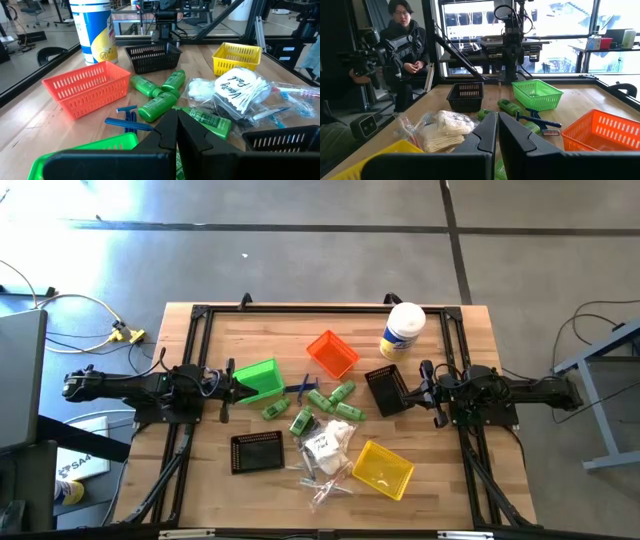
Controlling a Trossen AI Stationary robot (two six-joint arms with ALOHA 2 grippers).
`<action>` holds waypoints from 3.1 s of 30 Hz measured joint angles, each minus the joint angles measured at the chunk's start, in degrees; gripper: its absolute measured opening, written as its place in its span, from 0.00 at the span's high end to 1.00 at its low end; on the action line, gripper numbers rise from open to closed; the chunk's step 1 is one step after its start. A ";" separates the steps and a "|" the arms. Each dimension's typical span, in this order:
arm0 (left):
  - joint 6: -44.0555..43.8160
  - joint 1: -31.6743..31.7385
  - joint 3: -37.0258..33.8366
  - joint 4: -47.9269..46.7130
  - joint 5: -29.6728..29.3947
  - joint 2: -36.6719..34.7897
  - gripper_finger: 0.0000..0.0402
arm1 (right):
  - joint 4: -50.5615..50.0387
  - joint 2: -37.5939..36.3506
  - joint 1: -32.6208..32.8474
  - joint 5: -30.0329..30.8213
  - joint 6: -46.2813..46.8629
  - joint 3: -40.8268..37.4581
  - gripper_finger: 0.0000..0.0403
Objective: Pick & Place Travel size toiletries
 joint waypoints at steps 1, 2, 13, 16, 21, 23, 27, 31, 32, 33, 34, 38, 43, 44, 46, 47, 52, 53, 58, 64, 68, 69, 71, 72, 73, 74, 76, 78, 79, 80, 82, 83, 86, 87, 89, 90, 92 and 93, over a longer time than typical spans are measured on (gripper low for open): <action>-0.01 0.00 0.00 0.00 0.00 0.00 1.00 | 0.03 0.01 -0.01 0.03 0.00 0.00 0.97; -0.01 0.00 0.00 0.00 0.01 0.00 1.00 | 0.12 0.01 0.01 0.19 0.00 0.00 0.97; -0.01 0.00 0.00 0.00 0.01 0.00 1.00 | 0.74 0.01 -0.01 1.11 -0.02 0.00 0.97; 0.00 -0.01 0.00 0.00 0.00 0.00 1.00 | 0.86 0.01 0.00 1.11 0.10 0.00 0.97; -0.01 -0.02 0.00 0.00 0.01 0.00 1.00 | 1.50 0.02 -0.01 1.14 3.26 0.00 0.97; -0.01 -0.01 0.00 0.00 0.01 0.00 1.00 | 2.18 0.01 0.01 1.16 3.28 0.00 0.97; -0.01 0.00 0.00 0.00 0.01 0.00 1.00 | 2.69 0.00 0.01 1.31 3.42 0.00 0.97; -0.74 -0.02 0.00 0.00 0.03 0.00 1.00 | 2.69 0.02 -0.01 1.20 3.88 0.00 0.97; -0.84 0.00 0.00 0.00 0.02 -0.02 1.00 | 2.69 0.01 0.01 0.89 4.81 0.00 0.97; -0.86 -0.02 0.00 0.00 0.03 -0.02 1.00 | 2.69 0.01 0.00 0.43 6.10 0.00 0.97; -0.84 -0.01 0.00 0.00 0.03 -0.02 1.00 | 2.72 0.01 0.01 0.01 7.22 0.00 0.97; -0.87 0.00 0.00 -0.01 0.03 -0.02 1.00 | 3.06 0.00 0.00 -0.09 7.93 0.00 0.97; -0.87 0.00 0.00 0.00 0.01 0.00 1.00 | 3.04 0.00 0.01 -0.15 7.93 0.00 0.97; -0.87 -0.02 0.00 -0.01 0.03 -0.02 1.00 | 3.04 0.00 0.01 -0.08 7.71 0.00 0.97; -0.87 -0.01 0.00 -0.01 0.03 -0.02 1.00 | 2.97 0.01 0.01 -0.04 7.44 0.00 0.97; -0.87 -0.01 0.00 -0.01 0.03 -0.01 1.00 | 2.73 0.01 -0.01 -0.05 7.32 0.00 0.97; -0.59 -0.01 0.00 0.00 0.03 -0.02 1.00 | 0.73 0.02 0.01 -0.15 7.23 0.00 0.97; -0.58 -0.01 0.00 0.00 0.03 -0.02 1.00 | 0.50 0.02 -0.01 -0.11 7.21 0.00 0.97; -0.54 0.00 0.00 0.00 0.01 -0.02 1.00 | 0.14 0.92 -0.01 0.44 7.10 0.00 0.97; -0.41 0.00 0.00 0.00 -0.37 -0.02 1.00 | -0.19 2.79 0.01 2.38 10.22 0.00 0.97; -0.56 0.00 0.00 0.00 -0.41 0.00 1.00 | -0.77 4.42 -0.01 7.22 18.58 0.02 0.97; -0.58 0.00 0.00 0.00 -0.41 -0.02 1.00 | -0.79 4.49 -0.01 7.72 19.66 0.02 0.97; -0.52 0.00 0.00 0.00 -0.41 0.00 1.00 | -0.79 4.79 0.01 7.93 19.38 0.02 0.97; -0.49 0.00 0.00 0.00 -0.41 0.00 1.00 | -0.79 4.82 0.01 7.92 18.67 0.02 0.97; -0.49 0.00 0.00 0.00 -0.41 -0.02 1.00 | -0.79 4.81 -0.01 7.93 17.90 0.02 0.97; -0.48 0.00 0.00 0.00 -0.41 -0.02 1.00 | -0.76 4.81 0.01 7.93 17.09 0.02 0.97; -0.43 0.00 0.00 0.00 -0.42 -0.02 1.00 | -0.76 4.81 0.01 7.93 15.55 0.02 0.97; -0.43 0.00 0.00 0.00 -0.52 -0.02 1.00 | -0.74 4.81 0.01 7.93 14.97 0.02 0.97; -0.43 0.00 0.00 0.01 -0.56 -0.01 1.00 | -0.72 4.81 0.01 7.93 14.97 0.02 0.97; -0.43 0.00 0.00 0.02 -0.56 -0.02 1.00 | -0.68 4.81 0.01 7.93 14.95 0.02 0.97; -0.43 0.00 0.00 0.02 -0.56 -0.01 1.00 | -0.66 4.81 0.01 7.93 14.91 0.02 0.97; -0.43 0.00 0.00 0.02 -0.56 -0.02 1.00 | -0.66 4.81 0.01 7.93 14.81 0.02 0.97; -0.43 0.00 0.00 0.02 -0.56 -0.01 1.00 | -0.63 4.79 0.01 7.83 13.03 0.02 0.97; -0.43 0.00 0.00 0.02 -0.56 -0.02 1.00 | -0.63 4.80 0.00 7.59 11.89 0.02 0.97; -0.87 0.00 0.00 0.02 -0.54 0.00 1.00 | -0.55 5.06 0.01 7.34 10.01 0.02 0.97; -1.40 0.00 0.00 0.02 -0.54 0.00 1.00 | -0.55 5.24 0.01 7.34 9.27 0.02 0.97; -1.87 0.00 0.00 0.02 -0.54 0.00 1.00 | -0.53 5.35 0.01 7.33 8.96 0.02 0.97; -1.84 0.00 0.00 0.02 -0.54 0.00 1.00 | -0.52 5.36 0.01 7.32 9.00 0.02 0.97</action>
